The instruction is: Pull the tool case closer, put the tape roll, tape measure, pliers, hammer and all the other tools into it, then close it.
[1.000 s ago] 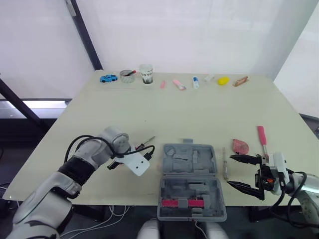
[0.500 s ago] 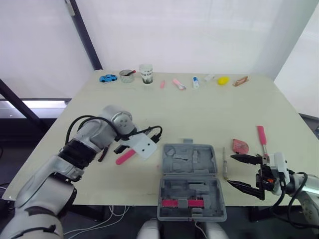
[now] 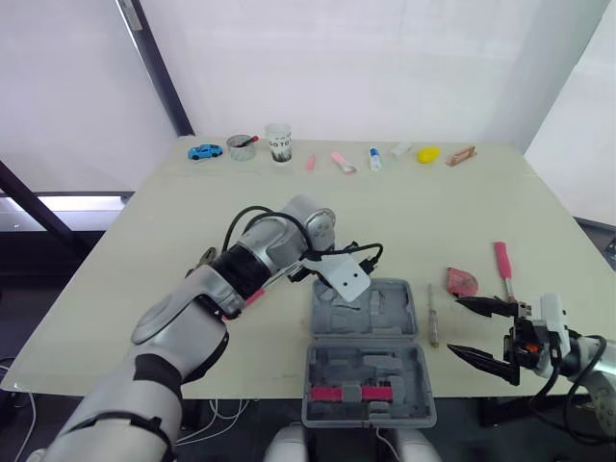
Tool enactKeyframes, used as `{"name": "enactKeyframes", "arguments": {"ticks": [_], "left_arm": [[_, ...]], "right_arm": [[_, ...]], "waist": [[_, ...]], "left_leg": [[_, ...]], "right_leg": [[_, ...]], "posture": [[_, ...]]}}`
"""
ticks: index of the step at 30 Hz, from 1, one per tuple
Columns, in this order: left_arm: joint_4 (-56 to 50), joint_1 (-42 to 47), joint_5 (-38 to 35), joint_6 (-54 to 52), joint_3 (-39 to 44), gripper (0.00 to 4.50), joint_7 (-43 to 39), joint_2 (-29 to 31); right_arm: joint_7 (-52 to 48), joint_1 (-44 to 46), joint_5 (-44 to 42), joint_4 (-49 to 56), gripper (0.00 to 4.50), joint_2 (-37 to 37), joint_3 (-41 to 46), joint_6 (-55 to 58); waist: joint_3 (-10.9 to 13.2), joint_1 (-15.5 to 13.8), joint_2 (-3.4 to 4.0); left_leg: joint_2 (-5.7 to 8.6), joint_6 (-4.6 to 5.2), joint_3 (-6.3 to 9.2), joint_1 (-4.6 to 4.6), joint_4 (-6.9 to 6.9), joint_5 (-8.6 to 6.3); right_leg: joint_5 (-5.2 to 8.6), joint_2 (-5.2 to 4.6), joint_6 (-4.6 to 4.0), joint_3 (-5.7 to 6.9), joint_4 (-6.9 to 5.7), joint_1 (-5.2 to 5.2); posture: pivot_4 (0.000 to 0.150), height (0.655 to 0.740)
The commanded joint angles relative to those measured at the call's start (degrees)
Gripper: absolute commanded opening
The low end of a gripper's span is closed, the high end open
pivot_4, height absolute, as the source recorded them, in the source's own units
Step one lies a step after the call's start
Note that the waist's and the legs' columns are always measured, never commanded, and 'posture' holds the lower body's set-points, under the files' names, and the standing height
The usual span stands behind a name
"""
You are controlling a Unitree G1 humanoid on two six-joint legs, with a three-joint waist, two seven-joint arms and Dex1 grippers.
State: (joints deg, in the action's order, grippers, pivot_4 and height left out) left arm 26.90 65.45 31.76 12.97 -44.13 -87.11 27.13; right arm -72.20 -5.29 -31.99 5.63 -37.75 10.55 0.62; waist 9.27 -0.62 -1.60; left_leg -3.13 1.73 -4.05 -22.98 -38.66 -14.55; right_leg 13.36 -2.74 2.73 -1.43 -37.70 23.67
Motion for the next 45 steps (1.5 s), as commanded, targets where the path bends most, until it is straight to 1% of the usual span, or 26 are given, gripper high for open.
{"name": "enactKeyframes", "arguments": {"ticks": [1,6,11,15,24,28,34,40,45], "left_arm": [[0.66,0.93,1.38,1.57,-0.82,0.10,0.20,-1.16],[1.79,-0.27,2.83,2.40,-1.45,0.10,0.24,-1.01],[4.14,-1.40,5.46,4.12,-2.22,0.10,1.95,-0.45],[5.53,-3.03,6.38,7.06,-1.78,0.10,3.58,1.73],[6.57,-3.80,5.36,12.64,-0.49,0.10,5.15,6.16],[8.18,-3.39,4.48,14.48,0.02,0.10,5.85,6.38],[15.34,-0.89,3.94,17.92,0.92,0.10,9.09,5.42],[18.45,0.34,-0.45,18.35,4.12,0.10,7.49,5.49],[14.85,-1.06,-6.55,14.99,9.07,0.10,4.95,6.73]], "right_arm": [[-0.22,-0.08,-1.19,1.31,4.50,-0.77,2.13,-0.57],[-0.11,-0.38,-1.09,1.48,4.50,-0.92,2.37,-0.65],[0.09,-0.73,-0.75,1.76,4.50,-0.64,2.25,-0.81],[0.17,-0.73,-0.71,1.88,4.50,-0.55,2.17,-0.84],[0.26,-0.87,-0.50,1.93,4.50,-0.67,2.20,-0.87],[0.21,-1.11,-0.34,1.96,4.50,-0.57,2.06,-1.05],[0.21,-1.07,-0.19,1.90,4.50,-0.40,1.86,-1.21],[0.14,-0.88,0.00,1.67,4.50,-0.18,1.58,-1.36],[0.03,-0.75,0.05,1.21,4.50,0.03,1.29,-1.85]], "waist": [[0.00,-0.06,0.00],[0.00,-0.04,-0.01],[0.01,-0.03,-0.01],[0.01,-0.02,-0.01],[0.01,0.32,-0.01],[0.01,0.31,-0.01],[0.00,0.35,-0.01],[0.01,0.47,-0.01],[0.01,0.41,-0.02]], "left_leg": [[0.00,0.00,0.00,0.00,0.00,0.00],[0.01,0.00,0.01,-0.02,0.00,0.00],[0.00,0.00,0.02,-0.02,0.00,0.00],[0.00,0.00,0.02,-0.02,0.00,0.00],[-0.01,0.00,0.01,0.02,0.00,0.00],[-0.01,0.00,0.01,0.02,0.00,0.00],[-0.01,0.00,0.00,0.03,0.00,0.00],[-0.01,0.00,0.00,0.02,0.00,0.00],[-0.01,0.00,0.00,-0.01,0.00,0.00]], "right_leg": [[0.00,0.00,0.00,0.00,0.00,0.00],[0.03,0.00,-0.05,-0.01,0.00,0.00],[0.03,0.00,-0.06,-0.01,-0.01,0.00],[0.03,0.00,-0.06,-0.02,-0.01,0.00],[0.03,0.01,-0.06,-0.02,-0.05,0.00],[0.02,0.01,-0.05,-0.03,-0.05,0.00],[0.02,0.01,-0.04,-0.02,-0.05,0.00],[0.01,0.01,-0.02,-0.01,-0.05,0.01],[-0.01,0.00,0.01,0.00,-0.04,0.01]], "posture": [[0.150,0.7400],[0.150,0.7400],[0.150,0.7400],[0.150,0.7400],[0.150,0.7400],[0.150,0.7400],[0.150,0.7400],[0.150,0.7400],[0.150,0.7400]]}}
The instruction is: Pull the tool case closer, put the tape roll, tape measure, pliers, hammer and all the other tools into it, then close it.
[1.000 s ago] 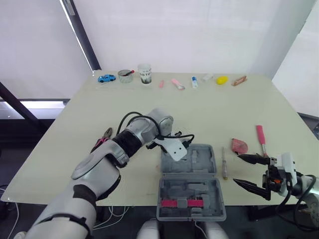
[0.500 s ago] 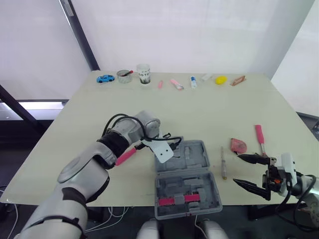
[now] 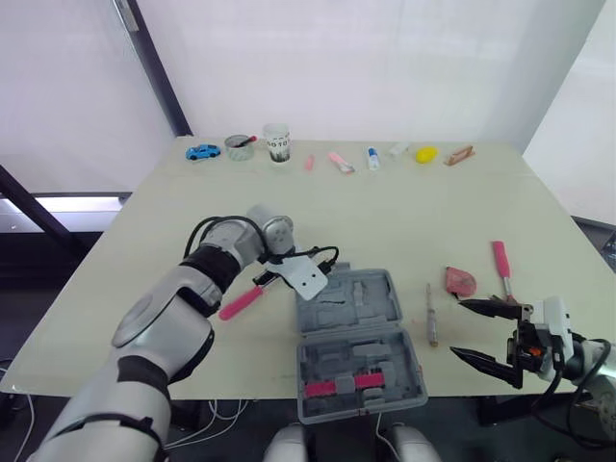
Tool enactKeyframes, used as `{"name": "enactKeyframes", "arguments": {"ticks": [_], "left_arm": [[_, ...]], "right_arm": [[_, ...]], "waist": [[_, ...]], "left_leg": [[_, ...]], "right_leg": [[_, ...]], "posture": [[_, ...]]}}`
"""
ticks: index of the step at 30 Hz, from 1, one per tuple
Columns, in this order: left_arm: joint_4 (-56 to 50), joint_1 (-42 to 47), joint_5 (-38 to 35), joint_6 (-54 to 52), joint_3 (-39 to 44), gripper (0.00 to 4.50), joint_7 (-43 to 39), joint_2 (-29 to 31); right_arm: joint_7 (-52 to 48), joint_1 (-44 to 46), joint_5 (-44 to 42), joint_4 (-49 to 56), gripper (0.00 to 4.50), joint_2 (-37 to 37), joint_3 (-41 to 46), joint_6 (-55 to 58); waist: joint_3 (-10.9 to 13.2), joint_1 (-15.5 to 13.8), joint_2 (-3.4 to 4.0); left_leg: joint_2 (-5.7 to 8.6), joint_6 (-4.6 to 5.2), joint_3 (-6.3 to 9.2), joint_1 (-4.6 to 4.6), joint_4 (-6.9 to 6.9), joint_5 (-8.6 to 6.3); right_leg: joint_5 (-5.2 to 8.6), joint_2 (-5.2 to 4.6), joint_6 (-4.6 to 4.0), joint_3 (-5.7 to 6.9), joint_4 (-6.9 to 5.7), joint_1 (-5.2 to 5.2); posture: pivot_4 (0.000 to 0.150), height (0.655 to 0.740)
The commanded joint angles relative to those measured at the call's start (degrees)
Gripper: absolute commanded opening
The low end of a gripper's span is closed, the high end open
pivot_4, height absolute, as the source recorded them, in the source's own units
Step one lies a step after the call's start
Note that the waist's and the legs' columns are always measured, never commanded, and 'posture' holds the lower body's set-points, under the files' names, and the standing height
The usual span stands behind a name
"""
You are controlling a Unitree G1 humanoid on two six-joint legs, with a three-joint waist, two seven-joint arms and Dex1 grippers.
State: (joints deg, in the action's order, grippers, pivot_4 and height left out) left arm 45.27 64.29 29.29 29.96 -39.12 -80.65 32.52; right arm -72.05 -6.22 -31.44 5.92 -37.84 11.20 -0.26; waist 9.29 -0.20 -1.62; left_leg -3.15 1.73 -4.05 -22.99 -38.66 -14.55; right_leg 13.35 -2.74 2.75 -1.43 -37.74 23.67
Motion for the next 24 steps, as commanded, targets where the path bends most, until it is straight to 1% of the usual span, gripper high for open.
{"name": "enactKeyframes", "arguments": {"ticks": [1,4,8,10,13,14,17,20,24], "left_arm": [[-4.30,-0.36,-4.89,-2.66,4.92,0.10,-1.64,1.88],[-5.78,-1.51,-6.37,-4.20,6.96,0.10,-1.21,3.32],[-5.67,-2.85,-10.00,-8.74,10.16,0.10,-1.98,2.88],[-6.40,-4.35,-14.03,-14.80,12.11,0.10,-5.45,2.12],[-9.95,-5.62,-17.58,-22.96,14.00,0.10,-7.99,1.15],[-11.62,-5.99,-18.27,-25.41,14.41,0.10,-8.38,0.88],[-21.59,-7.55,-19.54,-38.65,13.92,0.10,-8.80,-1.39],[-28.17,-7.64,-20.08,-50.04,12.89,0.10,-9.11,-3.08],[-30.17,-6.52,-21.50,-57.64,12.37,0.10,-11.14,-2.03]], "right_arm": [[-0.12,0.23,-0.46,0.84,4.50,0.21,0.53,-1.06],[-0.20,0.55,-0.25,0.27,4.50,0.56,0.16,-1.41],[-0.30,1.13,0.07,-0.21,4.50,1.15,-0.30,-1.71],[-0.45,1.39,0.19,-0.52,4.50,1.31,-0.41,-1.87],[-0.74,1.63,0.32,-1.08,4.50,1.42,-0.73,-2.20],[-0.81,1.70,0.37,-1.26,4.50,1.44,-0.85,-2.34],[-1.10,2.04,0.35,-1.67,4.50,1.42,-1.12,-2.53],[-1.40,2.44,0.38,-2.04,4.50,1.35,-1.19,-2.57],[-1.83,2.71,0.33,-2.42,4.50,1.17,-0.98,-2.50]], "waist": [[0.00,-0.01,0.00],[0.00,0.08,0.00],[0.00,0.06,0.00],[0.00,0.08,0.01],[0.00,0.06,0.01],[0.00,0.01,0.00],[0.00,-0.27,0.01],[0.00,-0.33,0.01],[-0.01,0.18,0.02]], "left_leg": [[0.00,0.00,0.00,0.00,0.00,0.00],[0.00,0.00,0.00,0.01,0.00,0.00],[0.00,0.00,0.00,0.02,0.00,0.00],[0.00,0.00,0.00,0.01,0.00,0.00],[0.00,0.00,0.00,0.00,0.00,0.00],[0.00,0.00,0.01,-0.01,0.00,0.00],[0.00,-0.01,0.03,-0.02,-0.01,0.00],[0.00,-0.01,0.02,-0.01,-0.01,0.00],[0.00,-0.01,0.06,0.01,-0.01,0.00]], "right_leg": [[-0.01,0.00,0.01,0.01,0.00,0.00],[-0.01,0.00,0.03,0.00,0.00,0.00],[-0.06,0.00,0.11,0.01,-0.03,0.00],[-0.07,0.00,0.13,0.02,-0.02,0.00],[-0.08,0.00,0.15,0.04,-0.02,0.00],[-0.08,0.00,0.15,0.05,-0.01,0.00],[-0.08,0.00,0.16,0.06,-0.02,0.00],[-0.09,0.00,0.17,0.04,-0.02,0.00],[-0.08,0.03,0.16,0.04,-0.05,0.00]], "posture": [[0.150,0.7400],[0.150,0.7400],[0.150,0.7400],[0.150,0.7400],[0.150,0.7400],[0.150,0.7400],[0.150,0.7400],[0.150,0.7400],[0.150,0.7400]]}}
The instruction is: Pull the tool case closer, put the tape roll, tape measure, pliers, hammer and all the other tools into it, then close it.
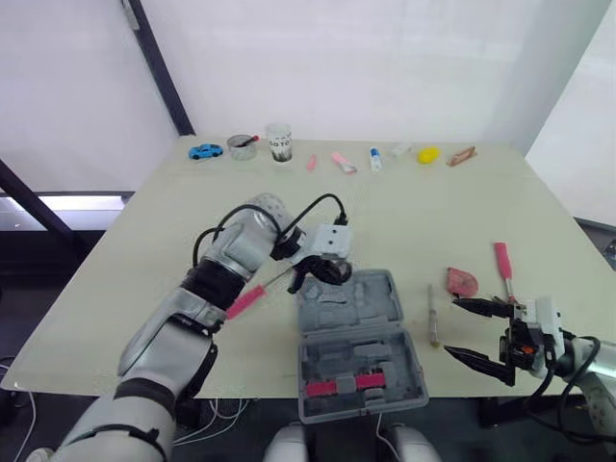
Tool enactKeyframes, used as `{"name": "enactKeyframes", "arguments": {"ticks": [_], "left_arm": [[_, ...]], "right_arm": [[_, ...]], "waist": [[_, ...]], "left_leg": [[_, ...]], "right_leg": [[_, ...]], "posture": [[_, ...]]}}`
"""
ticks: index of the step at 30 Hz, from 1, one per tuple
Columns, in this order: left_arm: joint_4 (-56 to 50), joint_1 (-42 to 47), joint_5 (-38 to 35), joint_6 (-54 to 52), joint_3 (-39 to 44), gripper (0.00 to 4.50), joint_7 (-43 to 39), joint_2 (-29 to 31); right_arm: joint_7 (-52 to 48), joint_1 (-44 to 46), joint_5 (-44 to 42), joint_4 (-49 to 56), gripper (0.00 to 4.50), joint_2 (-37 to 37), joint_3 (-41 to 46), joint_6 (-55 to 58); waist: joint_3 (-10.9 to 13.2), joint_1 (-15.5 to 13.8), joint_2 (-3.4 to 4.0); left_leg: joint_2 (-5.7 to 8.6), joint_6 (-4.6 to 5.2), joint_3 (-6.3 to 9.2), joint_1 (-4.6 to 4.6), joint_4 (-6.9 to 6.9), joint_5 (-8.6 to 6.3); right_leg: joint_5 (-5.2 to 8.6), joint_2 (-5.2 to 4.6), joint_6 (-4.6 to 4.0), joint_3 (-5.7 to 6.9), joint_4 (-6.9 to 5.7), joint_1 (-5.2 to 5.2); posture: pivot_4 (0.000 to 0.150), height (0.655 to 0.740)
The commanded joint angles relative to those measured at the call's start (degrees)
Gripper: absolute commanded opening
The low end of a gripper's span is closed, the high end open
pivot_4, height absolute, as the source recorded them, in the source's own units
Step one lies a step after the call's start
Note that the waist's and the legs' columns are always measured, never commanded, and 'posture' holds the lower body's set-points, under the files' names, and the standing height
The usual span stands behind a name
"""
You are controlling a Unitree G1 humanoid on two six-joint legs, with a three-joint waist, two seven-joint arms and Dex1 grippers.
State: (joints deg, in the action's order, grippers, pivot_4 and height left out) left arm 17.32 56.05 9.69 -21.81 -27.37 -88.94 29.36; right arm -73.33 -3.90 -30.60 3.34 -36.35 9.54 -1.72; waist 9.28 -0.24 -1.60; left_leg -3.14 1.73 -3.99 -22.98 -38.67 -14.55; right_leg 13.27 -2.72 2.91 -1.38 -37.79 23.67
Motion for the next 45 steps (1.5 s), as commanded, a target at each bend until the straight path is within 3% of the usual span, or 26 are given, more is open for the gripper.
{"name": "enactKeyframes", "arguments": {"ticks": [1,10,18,25,34,45], "left_arm": [[-1.43,2.01,-2.41,-5.88,0.91,0.10,-2.73,1.49],[9.07,2.10,-6.04,-2.28,3.34,0.10,-0.62,3.79],[9.02,-1.24,-8.70,-4.22,5.23,0.10,-0.77,6.42],[12.35,-3.82,-12.18,-1.74,7.81,0.10,-0.18,5.13],[27.07,-3.73,-15.97,10.91,10.84,0.10,-3.47,3.53],[40.98,-0.89,-24.68,22.87,5.90,0.10,-3.56,5.20]], "right_arm": [[-0.62,0.34,-0.52,0.21,4.50,-0.38,0.73,-0.98],[-0.95,0.49,-1.59,0.34,4.50,-1.53,1.90,0.13],[-1.08,0.45,-1.88,0.50,4.50,-1.51,1.57,0.61],[-1.79,1.76,-1.69,-0.16,4.50,-1.86,1.55,1.10],[-0.89,3.82,-1.08,-1.20,4.50,-0.78,1.34,0.12],[2.99,5.62,1.38,-0.63,4.50,4.46,-1.19,-2.98]], "waist": [[0.00,0.35,0.00],[0.00,0.89,0.00],[0.00,0.83,0.00],[0.00,0.82,0.00],[0.00,0.87,-0.01],[0.02,0.85,-0.04]], "left_leg": [[0.00,0.00,0.02,0.02,0.00,0.00],[0.00,0.00,0.05,0.02,0.00,0.00],[0.00,0.00,0.04,0.01,0.00,0.00],[0.00,0.00,0.03,0.01,0.00,0.00],[0.00,0.00,0.02,0.01,0.00,0.00],[0.00,0.00,0.03,-0.01,0.00,0.00]], "right_leg": [[0.00,0.01,0.00,0.00,-0.03,0.00],[0.00,0.02,-0.01,0.01,-0.04,0.00],[0.00,0.01,-0.01,0.00,-0.04,0.00],[0.00,0.00,-0.01,0.00,-0.04,0.00],[0.00,0.00,-0.01,0.01,-0.04,0.01],[-0.01,0.00,0.00,0.03,-0.04,0.00]], "posture": [[0.150,0.7400],[0.150,0.7400],[0.150,0.7400],[0.150,0.7400],[0.150,0.7400],[0.150,0.7400]]}}
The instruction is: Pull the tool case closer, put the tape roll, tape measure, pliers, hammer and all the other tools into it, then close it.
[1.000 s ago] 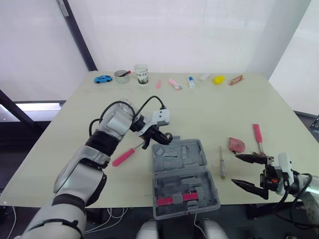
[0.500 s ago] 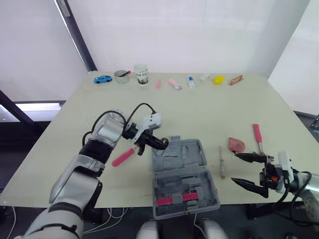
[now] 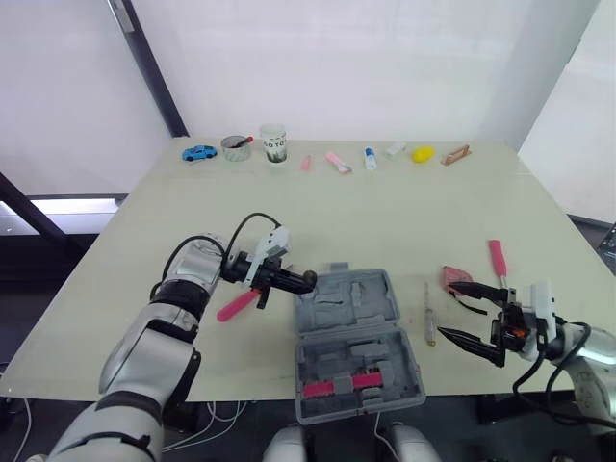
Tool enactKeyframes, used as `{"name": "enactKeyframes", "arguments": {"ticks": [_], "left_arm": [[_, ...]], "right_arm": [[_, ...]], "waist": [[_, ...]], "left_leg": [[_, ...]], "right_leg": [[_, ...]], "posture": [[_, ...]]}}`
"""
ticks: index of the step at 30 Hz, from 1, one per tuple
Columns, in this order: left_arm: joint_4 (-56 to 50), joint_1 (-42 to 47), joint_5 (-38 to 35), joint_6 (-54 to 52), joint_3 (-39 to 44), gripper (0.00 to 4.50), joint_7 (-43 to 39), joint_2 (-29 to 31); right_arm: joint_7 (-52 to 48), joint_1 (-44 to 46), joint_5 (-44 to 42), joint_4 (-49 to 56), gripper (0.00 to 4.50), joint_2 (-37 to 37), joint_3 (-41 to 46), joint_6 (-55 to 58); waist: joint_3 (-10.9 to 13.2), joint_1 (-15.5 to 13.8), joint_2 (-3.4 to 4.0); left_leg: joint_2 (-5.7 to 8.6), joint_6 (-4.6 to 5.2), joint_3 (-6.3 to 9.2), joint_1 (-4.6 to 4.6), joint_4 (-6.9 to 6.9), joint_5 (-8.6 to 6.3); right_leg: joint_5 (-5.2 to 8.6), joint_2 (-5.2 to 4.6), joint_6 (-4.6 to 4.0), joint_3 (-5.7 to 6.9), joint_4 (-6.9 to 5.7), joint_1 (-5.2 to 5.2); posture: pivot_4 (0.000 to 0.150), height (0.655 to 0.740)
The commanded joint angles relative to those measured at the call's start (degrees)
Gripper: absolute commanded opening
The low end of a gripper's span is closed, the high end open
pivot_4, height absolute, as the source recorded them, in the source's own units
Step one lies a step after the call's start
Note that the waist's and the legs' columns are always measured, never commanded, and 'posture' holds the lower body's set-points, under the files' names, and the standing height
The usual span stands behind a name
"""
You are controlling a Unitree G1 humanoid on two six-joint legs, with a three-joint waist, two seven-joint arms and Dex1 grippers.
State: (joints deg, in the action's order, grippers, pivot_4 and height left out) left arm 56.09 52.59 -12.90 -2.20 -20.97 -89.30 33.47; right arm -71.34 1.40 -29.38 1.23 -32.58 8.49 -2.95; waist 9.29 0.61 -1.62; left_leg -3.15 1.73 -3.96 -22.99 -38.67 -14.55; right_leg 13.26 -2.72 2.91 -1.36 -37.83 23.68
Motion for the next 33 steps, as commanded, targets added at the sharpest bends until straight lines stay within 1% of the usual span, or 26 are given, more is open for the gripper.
{"name": "enactKeyframes", "arguments": {"ticks": [1,5,11,17,22,26,29,33], "left_arm": [[3.39,3.12,-2.18,3.86,-1.07,0.10,-3.20,1.35],[6.99,4.71,-1.78,5.65,-3.08,0.10,-3.20,2.01],[8.86,6.85,-5.44,1.77,-8.50,0.10,-3.20,2.75],[12.35,8.75,-2.99,6.60,-8.46,0.10,-3.20,1.15],[10.40,9.17,-0.90,10.63,-12.96,0.10,-3.20,1.34],[6.84,10.91,-3.48,7.18,-19.00,0.10,-3.20,2.12],[8.79,14.55,-0.54,6.24,-21.87,0.10,-3.20,0.91],[10.48,18.41,-0.35,3.04,-25.19,0.10,-3.20,-0.85]], "right_arm": [[1.37,0.25,0.40,1.56,4.50,1.18,-0.45,-2.07],[2.32,0.20,1.05,1.48,4.50,2.57,-1.35,-3.22],[2.99,1.47,2.30,0.17,4.50,4.08,-3.06,-5.12],[3.34,2.03,2.30,-0.22,4.50,4.12,-3.46,-5.81],[2.92,1.45,2.09,-0.41,4.50,3.74,-3.19,-6.13],[2.11,1.85,1.67,-0.74,4.50,3.22,-3.30,-5.44],[0.97,1.68,1.07,-0.52,4.50,2.47,-3.70,-4.27],[-0.91,0.57,0.22,0.37,4.50,1.06,-3.86,-2.74]], "waist": [[0.01,-0.01,-0.03],[0.01,0.00,-0.02],[0.02,0.03,-0.03],[0.03,-0.03,-0.05],[0.03,-0.01,-0.06],[0.04,0.00,-0.07],[0.08,-0.07,-0.14],[0.10,-0.16,-0.18]], "left_leg": [[0.00,0.00,0.00,0.00,0.00,0.00],[0.00,0.00,0.00,-0.01,0.00,0.00],[0.00,0.00,0.01,-0.01,0.00,0.00],[0.00,0.00,0.01,-0.02,0.00,0.00],[0.00,0.00,0.00,-0.04,0.00,0.00],[0.00,0.00,0.02,-0.04,0.00,0.00],[0.00,0.00,0.04,-0.06,0.00,0.00],[0.03,0.00,0.08,-0.13,-0.02,0.00]], "right_leg": [[0.00,0.00,0.00,0.01,0.00,0.00],[0.00,0.00,0.00,0.01,0.01,0.00],[0.00,0.00,0.00,0.02,0.00,0.01],[0.01,-0.01,-0.01,0.03,0.02,0.01],[0.00,0.00,-0.01,0.03,0.03,0.02],[0.00,-0.01,-0.01,0.04,0.02,0.02],[0.00,-0.01,-0.01,0.05,0.02,0.02],[0.01,0.00,-0.01,0.05,0.08,0.02]], "posture": [[0.150,0.7400],[0.150,0.7400],[0.150,0.7400],[0.150,0.7400],[0.150,0.7400],[0.150,0.7400],[0.150,0.7400],[0.150,0.7400]]}}
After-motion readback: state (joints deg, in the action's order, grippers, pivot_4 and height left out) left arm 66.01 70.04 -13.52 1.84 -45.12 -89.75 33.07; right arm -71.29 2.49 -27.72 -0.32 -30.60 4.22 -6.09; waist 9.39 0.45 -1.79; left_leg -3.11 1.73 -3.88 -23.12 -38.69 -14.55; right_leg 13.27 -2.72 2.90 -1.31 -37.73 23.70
